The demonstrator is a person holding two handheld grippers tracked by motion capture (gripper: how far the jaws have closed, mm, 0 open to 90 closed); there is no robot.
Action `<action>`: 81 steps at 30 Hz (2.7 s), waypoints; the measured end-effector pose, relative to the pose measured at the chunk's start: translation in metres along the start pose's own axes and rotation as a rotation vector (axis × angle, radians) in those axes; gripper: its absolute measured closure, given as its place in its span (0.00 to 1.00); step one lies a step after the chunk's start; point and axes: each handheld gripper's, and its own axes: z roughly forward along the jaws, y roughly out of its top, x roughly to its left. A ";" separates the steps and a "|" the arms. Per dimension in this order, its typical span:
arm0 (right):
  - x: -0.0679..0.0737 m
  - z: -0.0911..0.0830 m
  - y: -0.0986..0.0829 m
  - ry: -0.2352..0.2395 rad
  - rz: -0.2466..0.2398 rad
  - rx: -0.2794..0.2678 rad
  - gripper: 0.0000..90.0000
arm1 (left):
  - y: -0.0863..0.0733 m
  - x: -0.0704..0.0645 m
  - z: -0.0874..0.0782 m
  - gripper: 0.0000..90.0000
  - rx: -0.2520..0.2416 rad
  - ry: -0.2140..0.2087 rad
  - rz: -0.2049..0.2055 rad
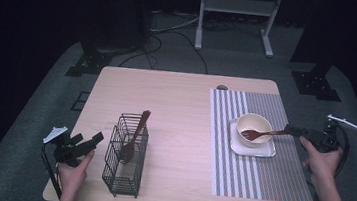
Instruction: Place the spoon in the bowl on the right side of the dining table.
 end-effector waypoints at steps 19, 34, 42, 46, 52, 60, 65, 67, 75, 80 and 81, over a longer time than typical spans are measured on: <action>-0.016 -0.001 -0.015 0.014 0.021 0.023 0.70 | 0.000 -0.001 0.003 0.02 0.003 -0.002 -0.003; -0.018 -0.001 -0.032 0.039 0.010 0.038 0.66 | 0.000 -0.003 0.004 0.02 0.003 -0.004 0.000; -0.015 0.000 -0.040 0.033 -0.009 0.056 0.64 | 0.000 -0.004 0.003 0.02 0.011 -0.009 0.013; -0.014 0.001 -0.043 0.035 -0.016 0.067 0.64 | 0.000 -0.002 0.001 0.02 0.007 -0.003 0.009; -0.014 0.005 -0.047 0.043 -0.022 0.077 0.63 | -0.001 -0.003 0.002 0.02 0.010 -0.002 0.011; -0.014 0.005 -0.053 0.055 -0.019 0.084 0.63 | 0.000 -0.002 0.001 0.02 0.008 0.000 0.009; -0.014 0.007 -0.057 0.058 -0.019 0.092 0.62 | 0.000 -0.003 0.002 0.02 0.010 -0.003 0.010; -0.015 0.008 -0.058 0.062 -0.014 0.093 0.62 | 0.000 -0.002 0.002 0.02 0.009 -0.002 0.008; -0.018 0.010 -0.066 0.062 -0.011 0.106 0.62 | 0.000 -0.003 0.002 0.02 0.009 -0.002 0.008; -0.018 0.012 -0.070 0.066 -0.009 0.110 0.62 | 0.000 -0.002 0.002 0.02 0.007 -0.001 0.008; -0.019 0.012 -0.071 0.068 -0.011 0.111 0.62 | 0.000 -0.002 0.002 0.02 0.007 -0.001 0.009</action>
